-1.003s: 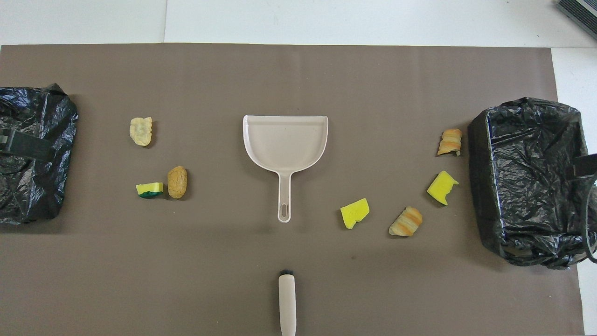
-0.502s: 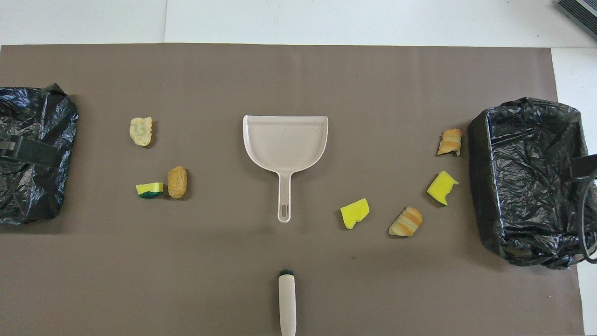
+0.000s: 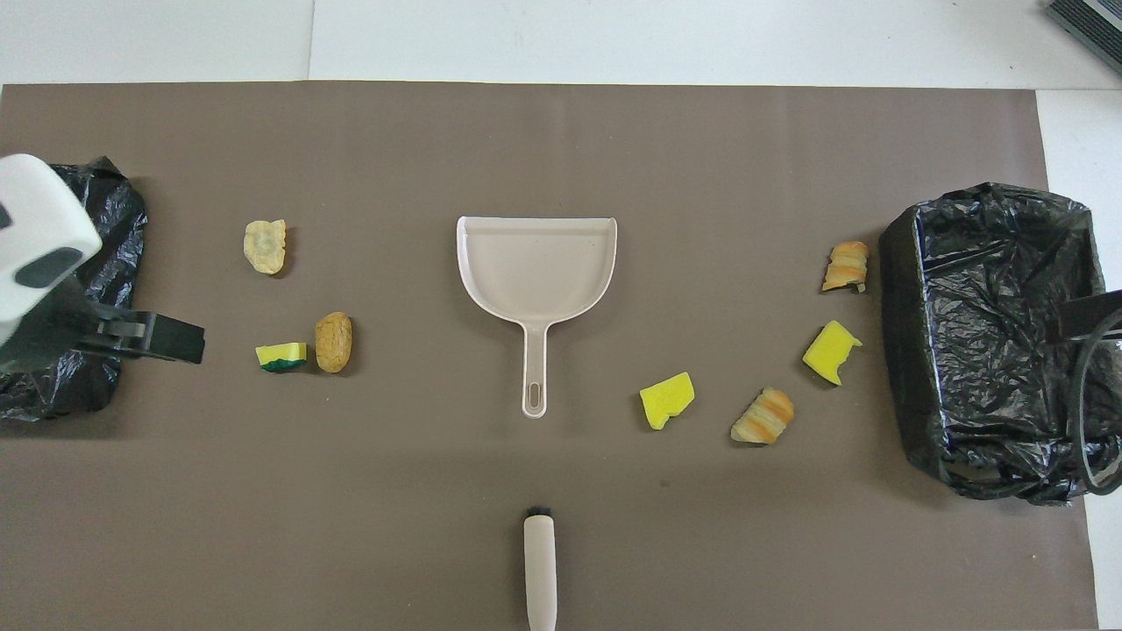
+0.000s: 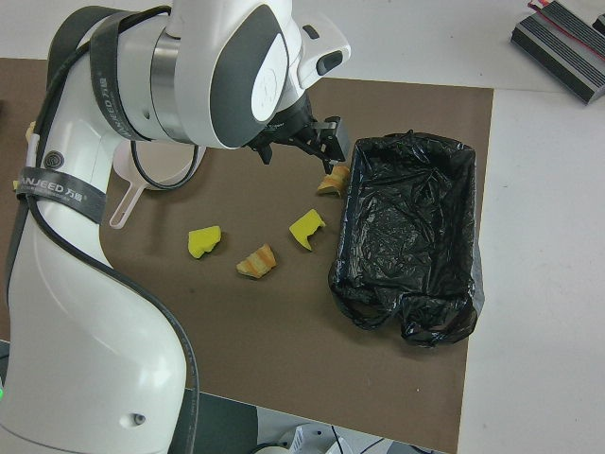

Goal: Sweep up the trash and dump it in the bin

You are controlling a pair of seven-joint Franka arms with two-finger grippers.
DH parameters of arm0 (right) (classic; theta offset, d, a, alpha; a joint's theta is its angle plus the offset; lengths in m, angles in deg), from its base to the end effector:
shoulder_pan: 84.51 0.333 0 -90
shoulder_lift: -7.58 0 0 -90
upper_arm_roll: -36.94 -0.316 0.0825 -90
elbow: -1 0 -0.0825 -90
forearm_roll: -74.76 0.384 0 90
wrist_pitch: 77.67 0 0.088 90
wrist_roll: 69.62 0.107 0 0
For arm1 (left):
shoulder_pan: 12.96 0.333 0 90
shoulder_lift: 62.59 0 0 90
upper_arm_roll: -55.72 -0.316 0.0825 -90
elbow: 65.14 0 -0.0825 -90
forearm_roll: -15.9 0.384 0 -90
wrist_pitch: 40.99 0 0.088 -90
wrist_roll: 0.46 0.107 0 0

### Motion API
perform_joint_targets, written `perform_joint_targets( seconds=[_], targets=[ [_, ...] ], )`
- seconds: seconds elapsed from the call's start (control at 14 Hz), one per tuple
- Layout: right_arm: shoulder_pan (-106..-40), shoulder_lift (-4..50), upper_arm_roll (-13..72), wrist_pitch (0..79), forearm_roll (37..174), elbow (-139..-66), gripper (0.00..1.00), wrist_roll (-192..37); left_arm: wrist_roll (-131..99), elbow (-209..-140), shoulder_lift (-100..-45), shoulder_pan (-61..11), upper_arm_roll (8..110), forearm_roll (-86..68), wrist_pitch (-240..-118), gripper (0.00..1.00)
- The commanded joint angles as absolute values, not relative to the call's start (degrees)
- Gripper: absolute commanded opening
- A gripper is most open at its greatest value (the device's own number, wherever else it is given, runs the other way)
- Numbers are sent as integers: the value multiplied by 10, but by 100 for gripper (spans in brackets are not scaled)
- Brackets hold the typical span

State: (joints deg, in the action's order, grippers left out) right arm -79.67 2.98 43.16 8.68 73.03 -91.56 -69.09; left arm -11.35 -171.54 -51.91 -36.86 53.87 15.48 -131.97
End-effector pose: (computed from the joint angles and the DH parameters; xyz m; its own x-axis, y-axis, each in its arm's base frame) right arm 0.5225 -0.0185 0.6410 0.9990 -0.0346 -0.0284 -0.0340 -0.9992 0.0217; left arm 0.4559 -0.1841 0.5887 0.9776 -0.1931 -0.0837 -0.1940 -0.9810 -0.0026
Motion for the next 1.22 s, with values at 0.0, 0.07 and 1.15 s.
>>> perform_joint_targets(
  seconds=[0.0, 0.07, 1.15],
  targets=[
    [-760, 47, 431, 123, 735, -938, 100, -641, -210, -1844, -462, -467, 530, 154, -1395, 100],
    [-737, 63, 430, 127, 737, -937, 100, -628, -255, -1875, -452, -503, 530, 153, -1427, 100],
    [-510, 276, 430, 319, 879, -916, 100, -361, -619, -2138, -460, -899, 531, 126, -1711, 100]
  ],
)
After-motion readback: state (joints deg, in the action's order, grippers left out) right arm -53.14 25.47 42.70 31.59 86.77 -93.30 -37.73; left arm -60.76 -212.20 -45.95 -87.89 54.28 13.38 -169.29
